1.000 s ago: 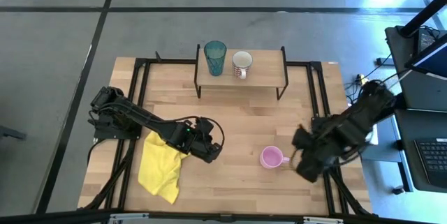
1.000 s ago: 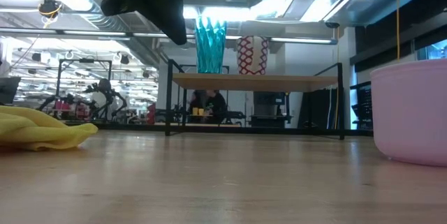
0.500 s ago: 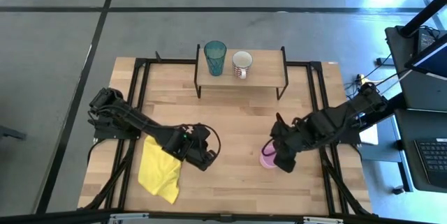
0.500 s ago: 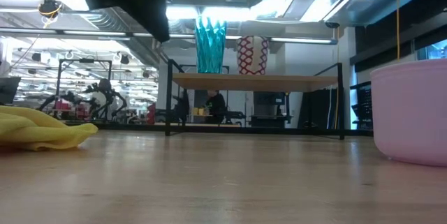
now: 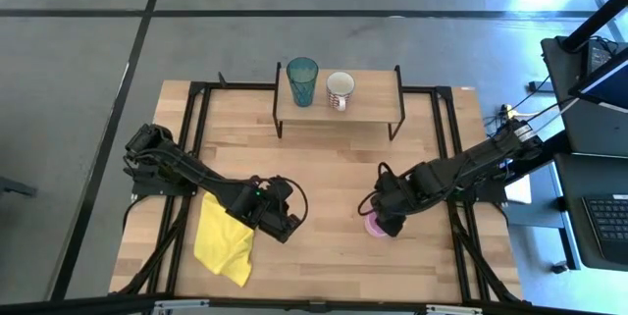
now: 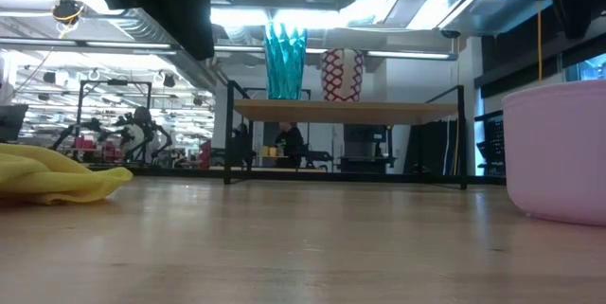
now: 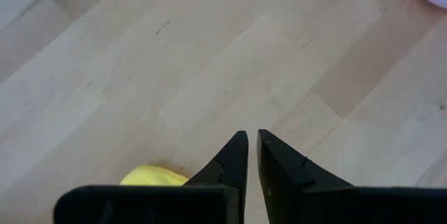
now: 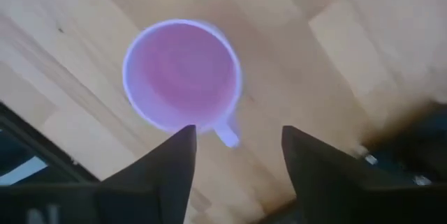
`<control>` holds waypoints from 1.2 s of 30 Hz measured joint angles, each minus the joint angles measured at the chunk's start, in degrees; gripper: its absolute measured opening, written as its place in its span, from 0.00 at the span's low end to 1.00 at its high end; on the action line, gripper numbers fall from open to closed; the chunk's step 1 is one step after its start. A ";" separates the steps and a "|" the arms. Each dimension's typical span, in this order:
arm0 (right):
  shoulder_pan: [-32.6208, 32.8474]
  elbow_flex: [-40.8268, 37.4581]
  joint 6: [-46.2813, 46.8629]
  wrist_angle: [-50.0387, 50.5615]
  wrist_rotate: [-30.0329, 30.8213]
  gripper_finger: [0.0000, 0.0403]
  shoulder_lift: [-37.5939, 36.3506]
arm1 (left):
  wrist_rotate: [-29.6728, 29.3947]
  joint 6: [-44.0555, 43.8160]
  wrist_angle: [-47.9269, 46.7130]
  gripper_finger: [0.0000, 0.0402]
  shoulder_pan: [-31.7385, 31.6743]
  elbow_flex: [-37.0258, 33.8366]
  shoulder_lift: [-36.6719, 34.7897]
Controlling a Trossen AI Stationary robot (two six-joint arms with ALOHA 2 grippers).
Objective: Stack small to large cups/mugs on shelf
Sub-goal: Put the pink cup on the shelf
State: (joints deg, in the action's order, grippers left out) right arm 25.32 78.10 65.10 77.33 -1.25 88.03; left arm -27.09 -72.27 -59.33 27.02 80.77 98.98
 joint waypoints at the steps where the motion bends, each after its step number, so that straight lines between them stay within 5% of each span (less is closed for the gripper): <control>1: 0.00 -1.43 -0.15 -1.95 -0.01 0.51 0.04 | 0.00 0.35 0.00 0.07 0.06 0.00 0.00; 6: 0.02 -6.83 -0.84 -11.26 -0.31 0.46 0.02 | 0.04 0.86 0.04 0.05 0.79 0.00 0.00; 18: 0.02 -10.09 -1.43 -13.02 0.55 0.44 0.00 | 0.00 0.85 0.11 0.06 1.16 0.00 0.00; 36: 0.02 -10.28 -23.77 -13.70 0.15 0.44 0.00 | -1.26 -7.13 0.44 0.05 2.93 0.00 0.00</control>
State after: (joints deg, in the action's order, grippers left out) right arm 25.34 67.82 41.33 63.63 -1.10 88.03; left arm -28.35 -79.40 -58.89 29.95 80.77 98.98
